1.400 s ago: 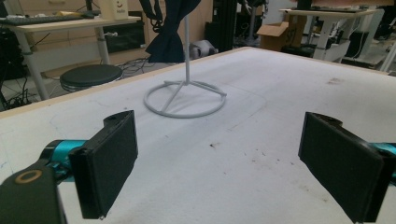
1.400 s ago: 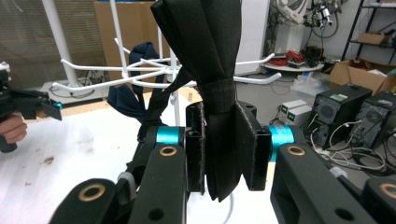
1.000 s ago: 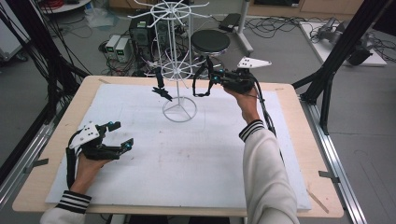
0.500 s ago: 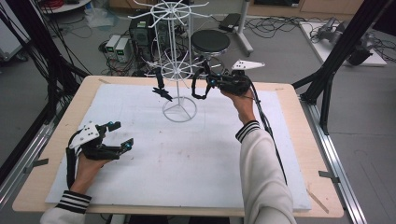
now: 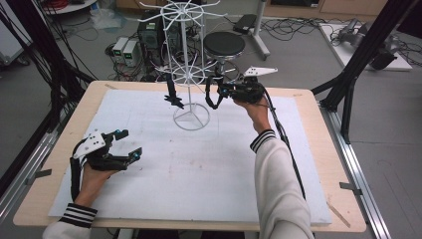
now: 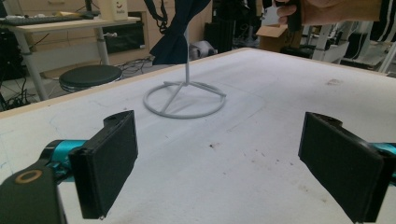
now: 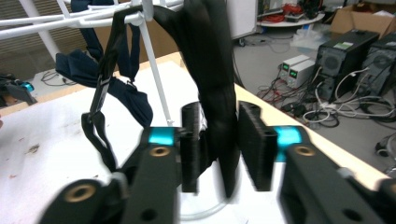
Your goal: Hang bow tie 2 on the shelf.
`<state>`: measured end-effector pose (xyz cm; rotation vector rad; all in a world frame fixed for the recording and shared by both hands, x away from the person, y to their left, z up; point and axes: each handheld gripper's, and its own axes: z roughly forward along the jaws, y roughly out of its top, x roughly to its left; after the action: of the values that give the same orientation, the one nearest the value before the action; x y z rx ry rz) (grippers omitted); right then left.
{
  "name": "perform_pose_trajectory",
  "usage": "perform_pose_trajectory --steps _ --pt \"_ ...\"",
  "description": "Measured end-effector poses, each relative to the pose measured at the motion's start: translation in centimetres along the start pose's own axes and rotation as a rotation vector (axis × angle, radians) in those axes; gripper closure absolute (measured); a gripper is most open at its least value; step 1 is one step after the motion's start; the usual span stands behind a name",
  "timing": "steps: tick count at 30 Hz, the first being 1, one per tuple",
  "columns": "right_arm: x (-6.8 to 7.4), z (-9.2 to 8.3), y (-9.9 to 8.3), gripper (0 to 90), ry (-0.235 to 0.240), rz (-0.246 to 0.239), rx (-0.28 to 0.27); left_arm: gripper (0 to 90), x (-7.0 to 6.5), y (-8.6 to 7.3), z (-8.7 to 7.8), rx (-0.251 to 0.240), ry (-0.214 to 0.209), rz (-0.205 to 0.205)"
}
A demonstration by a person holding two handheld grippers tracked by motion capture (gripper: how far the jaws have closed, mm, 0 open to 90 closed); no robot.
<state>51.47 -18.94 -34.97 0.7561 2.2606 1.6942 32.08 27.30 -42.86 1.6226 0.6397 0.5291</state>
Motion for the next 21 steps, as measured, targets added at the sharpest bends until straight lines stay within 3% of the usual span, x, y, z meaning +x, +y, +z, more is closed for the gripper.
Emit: perform_pose_trajectory --steps 3,6,8,9,17,20,21 --pt "0.0 0.2 -0.3 33.7 -0.003 0.006 0.028 12.3 0.0 0.0 0.0 0.0 0.0 0.001" --pt "0.0 0.1 -0.5 8.1 0.018 0.002 0.062 12.3 0.0 0.0 0.0 -0.002 0.001 -0.001" --pt "0.2 0.0 -0.5 7.5 0.009 -0.003 0.08 12.3 0.0 0.0 0.0 -0.001 0.001 0.001" --pt "0.3 0.0 -0.4 0.8 0.01 -0.01 0.085 12.3 0.0 0.0 0.0 -0.001 0.001 -0.001" --pt "1.5 -1.0 0.2 0.6 -0.034 -0.04 0.113 12.3 0.0 0.1 -0.3 -0.004 0.005 0.004" --pt "2.3 -2.0 0.2 0.7 -0.072 -0.052 0.066 12.3 0.1 0.1 -0.3 -0.011 0.007 -0.002" --pt "2.5 -2.3 0.2 0.7 -0.069 -0.046 0.077 12.3 0.2 0.1 -0.3 -0.014 0.007 -0.002"
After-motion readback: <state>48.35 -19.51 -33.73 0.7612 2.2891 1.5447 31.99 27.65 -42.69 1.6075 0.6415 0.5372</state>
